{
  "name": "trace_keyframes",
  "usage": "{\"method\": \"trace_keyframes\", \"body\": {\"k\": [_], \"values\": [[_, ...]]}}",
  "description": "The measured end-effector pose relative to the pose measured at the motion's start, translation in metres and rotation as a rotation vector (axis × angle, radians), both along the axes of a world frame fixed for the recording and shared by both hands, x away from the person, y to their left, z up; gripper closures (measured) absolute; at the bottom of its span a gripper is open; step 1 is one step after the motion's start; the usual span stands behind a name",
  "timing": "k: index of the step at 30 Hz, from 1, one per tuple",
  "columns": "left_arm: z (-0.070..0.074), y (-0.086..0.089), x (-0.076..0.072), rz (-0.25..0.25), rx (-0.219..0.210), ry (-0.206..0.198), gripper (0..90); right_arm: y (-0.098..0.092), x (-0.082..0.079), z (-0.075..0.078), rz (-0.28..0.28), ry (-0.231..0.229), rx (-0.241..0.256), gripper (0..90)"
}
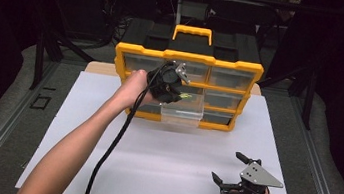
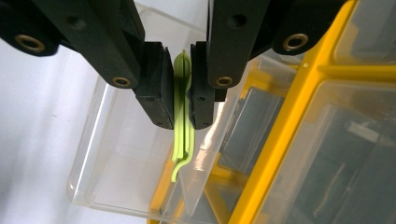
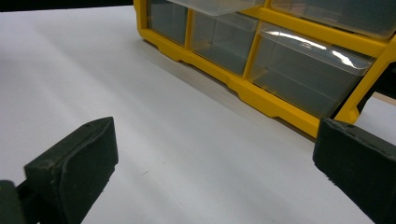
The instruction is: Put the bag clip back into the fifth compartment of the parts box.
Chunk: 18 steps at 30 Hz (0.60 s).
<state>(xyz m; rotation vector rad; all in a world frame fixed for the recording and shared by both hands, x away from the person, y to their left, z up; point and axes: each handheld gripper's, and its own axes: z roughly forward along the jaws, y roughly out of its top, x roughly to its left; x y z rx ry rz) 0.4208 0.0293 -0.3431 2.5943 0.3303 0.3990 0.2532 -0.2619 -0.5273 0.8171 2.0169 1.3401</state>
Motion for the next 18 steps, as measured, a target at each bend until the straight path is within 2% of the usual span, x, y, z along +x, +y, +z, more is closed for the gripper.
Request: {"method": "trace_keyframes", "body": {"k": [8, 10, 12, 14, 15, 16, 17, 18], "values": [[-0.01, -0.008, 0.003, -0.007, 0.016, 0.031, 79.7, 0.0, 0.0, 0.0, 0.002, 0.002, -0.001, 0.0], [-0.01, -0.009, 0.003, 0.006, 0.007, 0.021, 77.8, 0.0, 0.0, 0.0, 0.002, 0.002, -0.001, 0.0], [-0.009, -0.008, 0.003, 0.014, -0.004, 0.013, 63.9, 0.0, 0.0, 0.0, 0.003, 0.003, 0.0, 0.0], [-0.003, -0.003, 0.001, 0.023, -0.046, 0.008, 59.5, 0.0, 0.0, 0.0, 0.005, 0.002, -0.002, 0.0], [-0.003, -0.003, 0.001, 0.023, -0.046, 0.008, 56.0, 0.0, 0.0, 0.0, 0.005, 0.002, -0.002, 0.0], [0.0, 0.002, -0.001, 0.049, -0.071, -0.009, 48.4, 0.0, -0.001, 0.0, 0.004, 0.002, -0.002, 0.0], [0.0, 0.002, -0.001, 0.049, -0.071, -0.009, 43.5, 0.0, -0.001, 0.0, 0.004, 0.002, -0.002, 0.0], [0.004, 0.009, -0.004, 0.058, -0.1, -0.015, 38.1, -0.001, -0.001, 0.001, 0.003, 0.002, -0.001, 0.0]]}}
